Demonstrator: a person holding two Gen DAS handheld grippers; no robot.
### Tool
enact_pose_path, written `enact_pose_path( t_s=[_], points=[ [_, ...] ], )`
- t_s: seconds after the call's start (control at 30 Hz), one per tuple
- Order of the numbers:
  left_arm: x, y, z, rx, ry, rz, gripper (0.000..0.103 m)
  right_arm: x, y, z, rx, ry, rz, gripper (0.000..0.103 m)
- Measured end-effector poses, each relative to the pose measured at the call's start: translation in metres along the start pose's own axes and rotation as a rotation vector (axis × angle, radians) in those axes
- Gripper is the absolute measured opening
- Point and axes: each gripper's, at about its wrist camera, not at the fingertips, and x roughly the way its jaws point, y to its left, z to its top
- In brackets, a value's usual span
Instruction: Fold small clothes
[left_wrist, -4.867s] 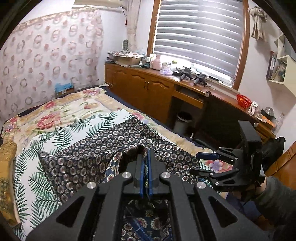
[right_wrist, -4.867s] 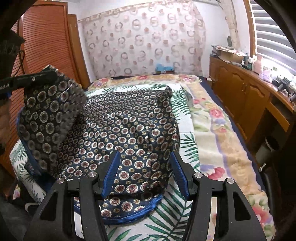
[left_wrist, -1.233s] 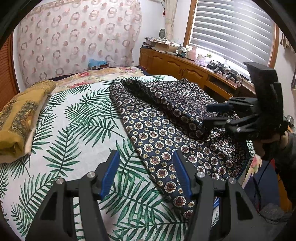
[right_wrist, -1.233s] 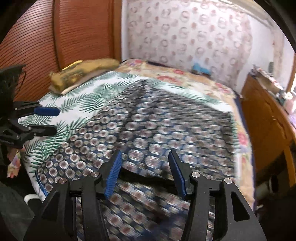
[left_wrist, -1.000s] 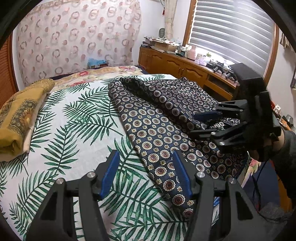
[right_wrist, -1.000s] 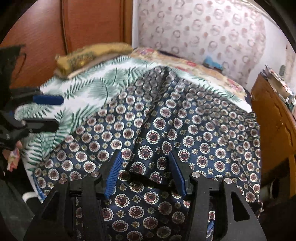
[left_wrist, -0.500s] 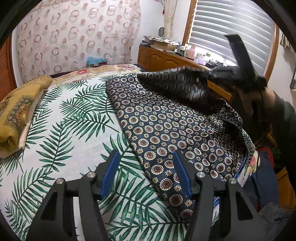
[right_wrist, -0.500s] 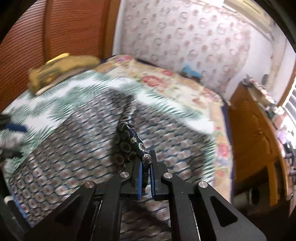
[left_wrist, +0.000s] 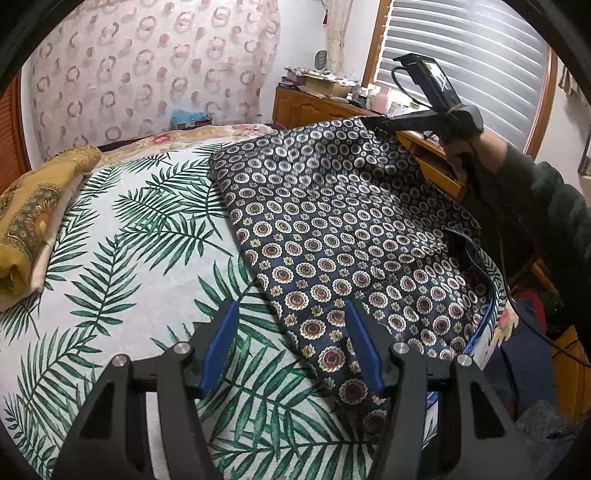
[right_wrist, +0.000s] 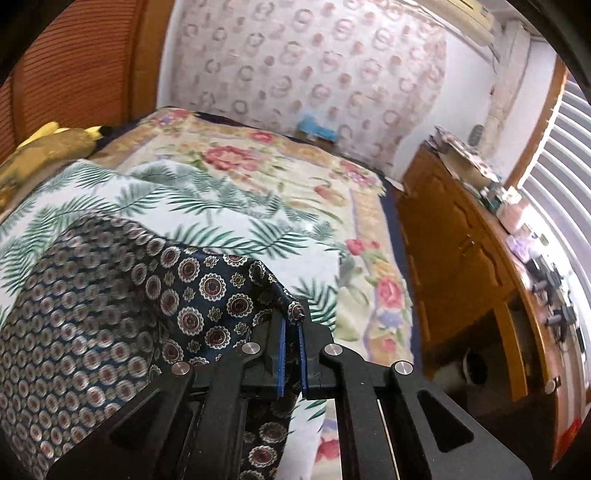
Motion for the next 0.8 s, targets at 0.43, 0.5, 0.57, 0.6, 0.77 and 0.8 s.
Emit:
enact_pose_path(
  t_s=[0.43, 0.5, 0.57, 0.6, 0.77, 0.8],
  points=[
    [-0.002, -0.005, -0.005, 0.002, 0.001, 0.001, 0.058, -0.026, -0.009, -0.013, 0.089, -0.041, -0.01, 0.042],
    [-0.002, -0.005, -0.006, -0.001, 0.003, 0.0, 0.058, -0.04, 0.0, -0.029, 0.078, -0.043, 0.028, 0.042],
    [-0.001, -0.006, -0.006, -0.002, 0.006, -0.003, 0.058, -0.051, 0.009, -0.045, 0.074, -0.04, 0.056, 0.042],
    [0.0, -0.007, -0.006, -0.002, 0.008, -0.005, 0.058, -0.056, 0.014, -0.053, 0.071, -0.038, 0.071, 0.042],
    [0.003, -0.012, -0.006, 0.004, 0.016, -0.013, 0.058, -0.067, 0.035, -0.092, 0.054, -0.003, 0.099, 0.042],
    [0.004, -0.013, -0.007, 0.007, 0.02, -0.011, 0.058, -0.066, 0.036, -0.097, 0.059, 0.01, 0.096, 0.042]
  ],
)
